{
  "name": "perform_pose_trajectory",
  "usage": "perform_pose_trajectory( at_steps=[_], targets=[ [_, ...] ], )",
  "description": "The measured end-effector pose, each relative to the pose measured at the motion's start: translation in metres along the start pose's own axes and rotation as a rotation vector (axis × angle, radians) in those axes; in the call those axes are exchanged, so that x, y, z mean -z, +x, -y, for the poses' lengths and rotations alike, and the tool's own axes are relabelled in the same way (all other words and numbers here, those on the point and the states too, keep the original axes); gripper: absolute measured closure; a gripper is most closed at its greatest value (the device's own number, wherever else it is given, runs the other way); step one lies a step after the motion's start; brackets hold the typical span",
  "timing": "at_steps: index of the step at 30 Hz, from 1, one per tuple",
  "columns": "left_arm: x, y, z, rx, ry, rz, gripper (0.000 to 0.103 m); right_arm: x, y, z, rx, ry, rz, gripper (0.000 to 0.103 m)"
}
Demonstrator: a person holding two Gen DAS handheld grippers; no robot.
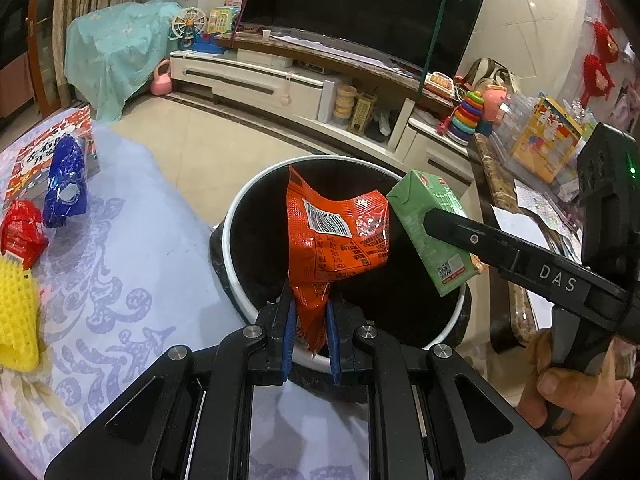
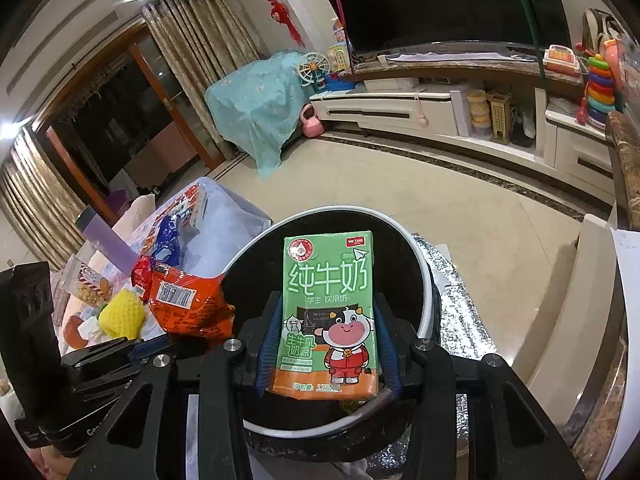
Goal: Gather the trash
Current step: 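Open both tools to drop the bag and carton into the bin, then move both open tools back over the table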
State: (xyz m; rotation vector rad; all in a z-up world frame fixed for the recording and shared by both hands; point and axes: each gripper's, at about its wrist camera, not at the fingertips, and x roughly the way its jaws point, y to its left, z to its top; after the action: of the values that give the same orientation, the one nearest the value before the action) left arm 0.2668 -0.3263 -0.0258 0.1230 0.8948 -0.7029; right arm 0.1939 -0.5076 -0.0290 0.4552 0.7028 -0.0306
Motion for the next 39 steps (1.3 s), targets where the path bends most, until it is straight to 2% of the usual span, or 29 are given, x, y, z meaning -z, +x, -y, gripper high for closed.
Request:
perform_pose_trajectory(
  at_steps=[9,12,13,14,16,17,19,25,28,39],
  targets=[
    [-0.002,0.007,0.000,-0.017,-0.003,-0.012,0.091,-0.002,0.007,0.001,0.008,0.002,-0.008,0.060],
    [-0.002,0.010,0.000,-0.021,-0.009,-0.020,0.084,-0.002,0.008,0.002,0.008,0.002,-0.009,0.059],
    [-0.002,0.010,0.001,-0.022,-0.012,-0.022,0.074,-0.002,0.008,0.002,0.007,0.005,-0.010,0.056],
    [-0.002,0.009,0.001,-0.025,-0.014,-0.019,0.058,-0.002,0.008,0.002,0.006,0.007,-0.011,0.056],
    [-0.001,0.004,0.002,-0.038,-0.016,0.002,0.044,-0.003,0.007,0.004,-0.009,0.017,-0.016,0.054],
    [0.000,0.001,0.002,-0.043,-0.015,0.009,0.044,-0.002,0.006,0.004,-0.015,0.024,-0.015,0.052],
    [0.003,-0.004,-0.001,-0.046,-0.022,0.011,0.044,-0.003,0.003,0.004,-0.009,0.020,-0.007,0.038],
    [0.023,-0.027,-0.016,-0.075,-0.059,0.045,0.041,0.001,-0.013,-0.004,-0.016,0.006,0.036,0.022],
    [0.040,-0.042,-0.030,-0.103,-0.096,0.066,0.038,0.005,-0.019,-0.007,-0.029,0.019,0.046,0.016],
    [0.097,-0.083,-0.085,-0.169,-0.248,0.086,0.038,0.034,-0.031,-0.045,-0.107,0.017,0.048,0.011]
  ],
)
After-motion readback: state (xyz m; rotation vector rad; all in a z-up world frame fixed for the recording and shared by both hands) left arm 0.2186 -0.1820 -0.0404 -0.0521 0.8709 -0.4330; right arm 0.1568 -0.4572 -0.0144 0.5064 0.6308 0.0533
